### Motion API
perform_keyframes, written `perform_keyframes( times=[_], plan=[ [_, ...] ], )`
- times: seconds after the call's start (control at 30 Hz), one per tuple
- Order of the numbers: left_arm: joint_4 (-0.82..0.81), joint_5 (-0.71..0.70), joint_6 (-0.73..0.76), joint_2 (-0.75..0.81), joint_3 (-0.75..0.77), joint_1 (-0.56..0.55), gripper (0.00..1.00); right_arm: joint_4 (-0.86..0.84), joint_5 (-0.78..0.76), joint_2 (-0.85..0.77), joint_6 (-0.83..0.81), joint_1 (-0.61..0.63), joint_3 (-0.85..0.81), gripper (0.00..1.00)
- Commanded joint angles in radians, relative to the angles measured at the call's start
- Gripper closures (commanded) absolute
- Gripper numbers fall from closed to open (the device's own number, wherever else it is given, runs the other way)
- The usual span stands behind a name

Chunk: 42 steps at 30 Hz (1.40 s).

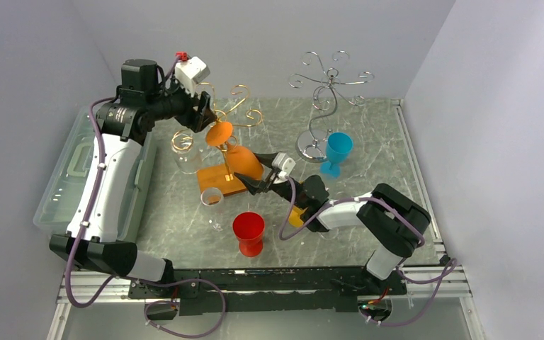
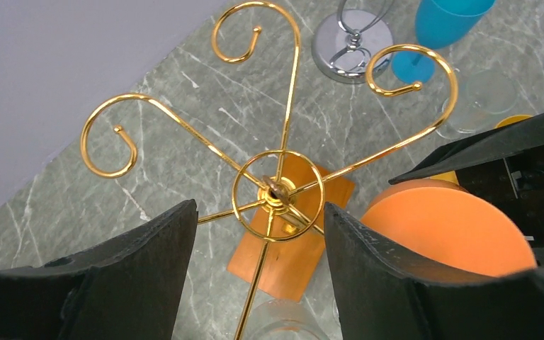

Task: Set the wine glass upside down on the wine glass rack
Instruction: Turn the wine glass upside down at the wine rack.

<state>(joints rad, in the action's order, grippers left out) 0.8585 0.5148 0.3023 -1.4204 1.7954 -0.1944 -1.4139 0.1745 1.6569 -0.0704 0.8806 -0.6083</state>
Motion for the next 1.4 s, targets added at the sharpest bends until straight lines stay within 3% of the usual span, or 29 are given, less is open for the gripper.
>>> perform_keyframes(
  times=[0.0,0.2,0.5,0.73,1.07,1.37],
  plan=[
    [0.010,-0.051,0.029,0.003,0.037,0.001,0.30,-0.096,0.024,0.021,0.025,-0.020,-0.060,1.00],
    [0.023,-0.113,0.063,0.001,0.033,0.001,0.30,-0.086,0.060,0.029,0.001,-0.022,-0.096,1.00],
    [0.065,0.003,0.090,-0.014,0.037,-0.019,0.32,-0.078,0.104,0.026,-0.004,-0.026,-0.097,1.00],
    [0.083,0.003,0.112,0.003,0.034,-0.022,0.33,0.006,0.155,0.027,-0.037,-0.026,-0.118,1.00],
    [0.131,0.005,0.172,0.030,0.033,-0.022,0.35,0.006,0.154,0.030,-0.038,-0.026,-0.122,1.00],
    [0.137,0.051,0.129,0.031,0.061,-0.034,0.39,-0.095,0.067,0.044,0.043,-0.036,-0.078,1.00]
  ],
)
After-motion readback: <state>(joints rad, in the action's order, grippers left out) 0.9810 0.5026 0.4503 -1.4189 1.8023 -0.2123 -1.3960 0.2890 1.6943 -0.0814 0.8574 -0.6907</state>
